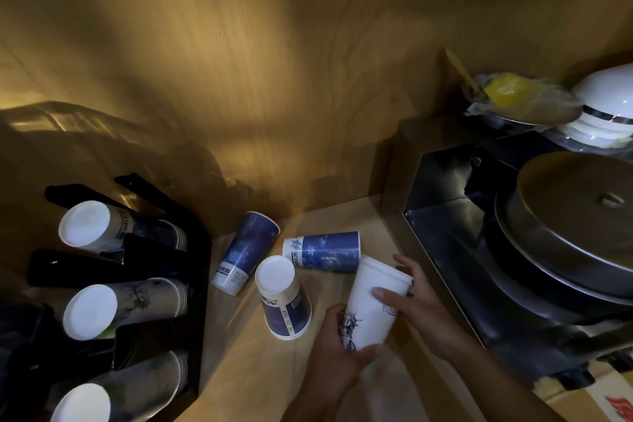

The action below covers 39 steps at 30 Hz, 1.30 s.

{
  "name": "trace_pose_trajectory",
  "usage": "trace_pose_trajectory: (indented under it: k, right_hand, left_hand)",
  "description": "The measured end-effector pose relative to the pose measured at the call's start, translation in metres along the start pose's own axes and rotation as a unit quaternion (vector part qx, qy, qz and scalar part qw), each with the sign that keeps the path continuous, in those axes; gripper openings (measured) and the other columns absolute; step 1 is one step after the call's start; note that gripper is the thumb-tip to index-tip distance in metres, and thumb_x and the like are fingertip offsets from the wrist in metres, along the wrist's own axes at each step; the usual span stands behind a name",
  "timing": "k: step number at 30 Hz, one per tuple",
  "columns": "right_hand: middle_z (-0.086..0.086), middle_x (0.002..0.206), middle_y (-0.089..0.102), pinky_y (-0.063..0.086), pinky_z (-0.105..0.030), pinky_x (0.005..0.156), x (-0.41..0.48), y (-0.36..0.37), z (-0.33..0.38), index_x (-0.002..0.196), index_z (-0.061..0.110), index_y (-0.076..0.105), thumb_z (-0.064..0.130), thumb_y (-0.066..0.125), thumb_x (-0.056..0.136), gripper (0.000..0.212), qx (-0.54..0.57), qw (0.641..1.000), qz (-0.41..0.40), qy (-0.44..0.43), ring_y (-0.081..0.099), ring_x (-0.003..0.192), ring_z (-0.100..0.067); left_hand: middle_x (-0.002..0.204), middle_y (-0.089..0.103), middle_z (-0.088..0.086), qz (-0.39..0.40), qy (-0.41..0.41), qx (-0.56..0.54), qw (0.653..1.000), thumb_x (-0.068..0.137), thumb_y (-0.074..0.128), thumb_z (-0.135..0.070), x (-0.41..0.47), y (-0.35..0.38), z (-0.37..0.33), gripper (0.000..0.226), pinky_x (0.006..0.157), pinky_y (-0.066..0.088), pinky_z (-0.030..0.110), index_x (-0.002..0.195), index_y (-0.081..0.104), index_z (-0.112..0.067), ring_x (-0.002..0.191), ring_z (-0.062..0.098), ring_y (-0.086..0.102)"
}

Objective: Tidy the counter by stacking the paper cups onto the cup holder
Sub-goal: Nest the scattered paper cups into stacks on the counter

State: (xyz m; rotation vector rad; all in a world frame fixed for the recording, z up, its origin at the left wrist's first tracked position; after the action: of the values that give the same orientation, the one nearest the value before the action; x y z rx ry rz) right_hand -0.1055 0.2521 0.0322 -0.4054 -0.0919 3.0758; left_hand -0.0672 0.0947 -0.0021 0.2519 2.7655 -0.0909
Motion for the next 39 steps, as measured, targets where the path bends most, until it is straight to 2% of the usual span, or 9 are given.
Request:
trace_pose_trajectory:
  k: [4,7,11,15,19,23,27,32,39]
  right_hand:
    - [0.007,0.115,0.053,0.054,-0.023,0.069,0.005,0.009,0.003,0.107,0.043,0.044,0.025,0.088,0.049,0.075,-0.011,0.998,-0.024,-0.055,0.057,0.100,-0.011]
    - [0.002,0.121,0.045,0.044,-0.032,0.091,0.014,0.012,0.004,0.114,0.028,0.042,0.013,0.087,0.055,0.076,-0.103,0.984,-0.095,-0.115,0.047,0.111,-0.015]
    - [0.005,0.116,0.039,0.042,-0.027,0.086,0.022,0.013,-0.005,0.108,0.024,0.044,0.021,0.085,0.058,0.064,-0.187,0.968,-0.107,-0.126,0.043,0.108,-0.014]
    - [0.003,0.112,0.043,0.045,-0.028,0.081,0.025,0.009,-0.023,0.101,0.022,0.048,0.024,0.079,0.068,0.046,-0.247,0.959,-0.069,-0.123,0.051,0.104,-0.020]
    - [0.012,0.119,0.036,0.046,-0.035,0.088,0.032,0.002,-0.017,0.108,0.026,0.049,0.028,0.076,0.069,0.048,-0.301,0.943,-0.027,-0.137,0.051,0.109,-0.020]
    - [0.021,0.131,0.027,0.035,-0.026,0.090,0.036,-0.005,0.002,0.118,0.029,0.047,0.045,0.076,0.062,0.066,-0.355,0.919,-0.007,-0.173,0.041,0.112,-0.011]
    - [0.014,0.134,0.035,0.032,-0.030,0.096,0.042,-0.011,0.034,0.126,0.026,0.045,0.064,0.062,0.069,0.071,-0.351,0.913,-0.028,-0.204,0.038,0.118,-0.008]
    - [0.003,0.134,0.041,0.039,-0.029,0.091,0.077,0.006,0.073,0.122,0.019,0.049,0.037,0.063,0.082,0.047,-0.382,0.891,-0.073,-0.232,0.045,0.115,-0.013]
    - [-0.004,0.127,0.046,0.038,-0.041,0.098,0.150,0.054,0.068,0.123,0.024,0.046,0.034,0.063,0.079,0.049,-0.545,0.817,0.076,-0.171,0.044,0.114,-0.027]
  left_hand:
    - [0.119,0.060,-0.003,-0.004,0.045,0.069,0.997,0.064,0.079,-0.021,0.005,0.002,-0.017,0.062,0.089,0.053,0.032,0.115,0.046,-0.031,0.104,0.010,0.061]
    - [0.111,0.059,-0.010,-0.034,0.091,0.120,0.988,0.070,0.069,-0.031,0.009,0.003,-0.037,0.039,0.091,0.047,0.021,0.102,0.049,-0.040,0.102,0.005,0.056]
    - [0.109,0.061,-0.009,-0.036,0.119,0.168,0.978,0.086,0.061,-0.017,0.008,0.001,-0.057,0.026,0.085,0.041,0.011,0.099,0.049,-0.036,0.100,0.007,0.056]
    - [0.108,0.066,0.000,-0.079,0.128,0.108,0.983,0.085,0.063,-0.012,0.003,-0.013,-0.095,0.025,0.090,0.049,0.025,0.096,0.055,-0.033,0.101,0.012,0.061]
    - [0.089,0.068,-0.007,-0.123,0.191,0.045,0.973,0.082,0.065,-0.008,-0.002,-0.047,-0.145,0.023,0.072,0.050,0.009,0.088,0.062,-0.029,0.082,-0.003,0.063]
    - [0.083,0.067,0.000,-0.187,0.235,0.001,0.954,0.083,0.063,-0.008,0.005,-0.091,-0.171,0.017,0.065,0.049,0.006,0.088,0.064,-0.025,0.073,-0.002,0.063]
    - [0.080,0.065,-0.006,-0.262,0.191,0.039,0.945,0.086,0.060,-0.010,0.028,-0.133,-0.146,0.017,0.063,0.051,0.012,0.085,0.062,-0.026,0.074,0.001,0.064]
    - [0.103,0.065,0.014,-0.309,0.068,0.187,0.930,0.085,0.060,-0.008,0.059,-0.173,-0.074,0.016,0.082,0.042,0.034,0.101,0.059,-0.012,0.092,0.024,0.058]
    - [0.115,0.055,0.027,-0.286,-0.062,0.365,0.884,0.074,0.067,-0.014,0.082,-0.188,-0.026,0.046,0.090,0.043,0.045,0.115,0.052,-0.001,0.104,0.041,0.052]
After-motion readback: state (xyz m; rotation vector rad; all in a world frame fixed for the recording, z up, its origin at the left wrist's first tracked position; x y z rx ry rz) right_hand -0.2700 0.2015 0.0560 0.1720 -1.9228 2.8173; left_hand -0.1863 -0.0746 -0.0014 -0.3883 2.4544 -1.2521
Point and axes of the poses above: each hand's wrist, its own x-axis towards the middle knuckle, its own y-axis out of the palm, z = x × y, the point moved 3 cm from there along x, towards the middle knuckle
